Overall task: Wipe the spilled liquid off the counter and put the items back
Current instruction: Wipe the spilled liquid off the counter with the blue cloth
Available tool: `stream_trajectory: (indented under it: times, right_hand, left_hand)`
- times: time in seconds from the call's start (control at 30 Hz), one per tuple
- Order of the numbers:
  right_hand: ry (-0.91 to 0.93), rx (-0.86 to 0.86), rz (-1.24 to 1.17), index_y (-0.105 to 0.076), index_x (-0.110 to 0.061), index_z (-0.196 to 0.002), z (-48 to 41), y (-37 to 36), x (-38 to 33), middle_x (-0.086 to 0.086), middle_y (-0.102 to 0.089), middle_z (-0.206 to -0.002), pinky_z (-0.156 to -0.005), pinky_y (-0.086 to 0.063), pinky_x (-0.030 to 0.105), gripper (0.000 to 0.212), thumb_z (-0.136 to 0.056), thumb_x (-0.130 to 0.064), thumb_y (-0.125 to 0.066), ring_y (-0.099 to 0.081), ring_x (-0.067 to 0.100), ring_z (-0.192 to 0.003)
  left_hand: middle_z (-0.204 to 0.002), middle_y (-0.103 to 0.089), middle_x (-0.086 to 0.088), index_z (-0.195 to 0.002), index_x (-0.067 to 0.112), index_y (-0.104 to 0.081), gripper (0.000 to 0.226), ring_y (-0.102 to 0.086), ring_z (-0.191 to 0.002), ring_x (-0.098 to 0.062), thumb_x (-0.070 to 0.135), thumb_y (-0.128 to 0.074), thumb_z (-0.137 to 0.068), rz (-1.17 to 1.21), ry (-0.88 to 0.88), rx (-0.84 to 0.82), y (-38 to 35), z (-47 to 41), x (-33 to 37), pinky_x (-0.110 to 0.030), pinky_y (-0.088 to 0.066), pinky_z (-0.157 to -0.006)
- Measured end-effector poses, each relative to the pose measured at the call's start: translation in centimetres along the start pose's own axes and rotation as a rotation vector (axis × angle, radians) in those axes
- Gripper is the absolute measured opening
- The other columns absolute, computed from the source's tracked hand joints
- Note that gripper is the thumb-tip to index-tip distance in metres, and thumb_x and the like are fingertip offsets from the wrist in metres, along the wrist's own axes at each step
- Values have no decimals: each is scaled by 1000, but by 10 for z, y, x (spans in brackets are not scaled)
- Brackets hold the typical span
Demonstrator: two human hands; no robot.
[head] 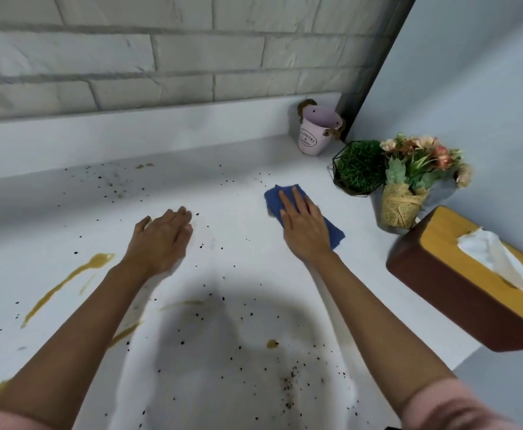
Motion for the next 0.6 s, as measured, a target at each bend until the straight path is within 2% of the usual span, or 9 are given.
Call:
stream_trajectory:
  times: [0.07,0.17,0.23,0.3,0.43,0.53,0.6]
  right_hand:
    - [9,-15,-19,-7,-24,-151,-21,-4,-30,4,-1,-161,-118,-13,41,50,-103,-29,-20,-11,26,-145]
    - [181,11,-77,-15,-25,-150,-4,-13,-76,1,-8,-160,-118,-13,38,48,-103,-30,-22,-14,23,-144]
    - [320,3,-115,-19,-27,-149,31,-11,-78,-3,-13,-159,-118,-11,32,46,-103,-31,-23,-15,18,-144]
    - [373,-3,-128,-19,-28,-149,53,-7,-49,-5,-13,-159,-118,-11,30,46,-103,-31,-22,-13,13,-145]
    - [116,103,-101,-23,-21,-148,27,9,22,4,-18,-158,-116,-20,33,47,-102,-24,-30,-18,18,-145]
    - [-7,136,-19,-24,-9,-147,-39,9,17,14,-18,-157,-117,-16,35,52,-98,-11,-38,-15,26,-145]
    - [-53,120,-43,-21,-9,-148,-82,5,0,16,-16,-157,-116,-15,32,60,-92,-7,-43,-13,27,-145]
  left_hand:
    - [-149,-37,6,-137,24,-42,40,-36,-136,-14,31,-30,-100,10,8,17,0,1,1,-41,-14,-114]
    - [-149,-38,6,-137,24,-43,40,-36,-136,-15,30,-30,-100,1,8,32,0,1,1,-41,-15,-114]
    - [-150,-37,7,-137,24,-43,40,-35,-137,-15,31,-30,-100,1,8,34,2,2,-1,-40,-14,-114]
    - [-149,-38,8,-137,25,-44,40,-36,-137,-15,31,-30,-100,7,-2,38,3,2,-2,-40,-14,-114]
    - [-153,-31,10,-142,27,-38,43,-27,-142,-11,33,-28,-100,3,-3,14,1,2,-4,-38,-13,-116]
    - [-154,-27,10,-143,27,-35,44,-22,-144,-10,34,-27,-100,4,-6,-5,-1,0,-4,-37,-12,-117]
    - [-155,-25,11,-144,27,-33,45,-20,-144,-9,34,-27,-100,15,6,-11,-2,0,-5,-36,-11,-117]
Point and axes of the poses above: each hand's wrist, its own z-axis away from the middle knuckle, its own y-axis out of the back of the hand, x = y × z, the point moved 7 cm from there along -z, towards the middle knuckle
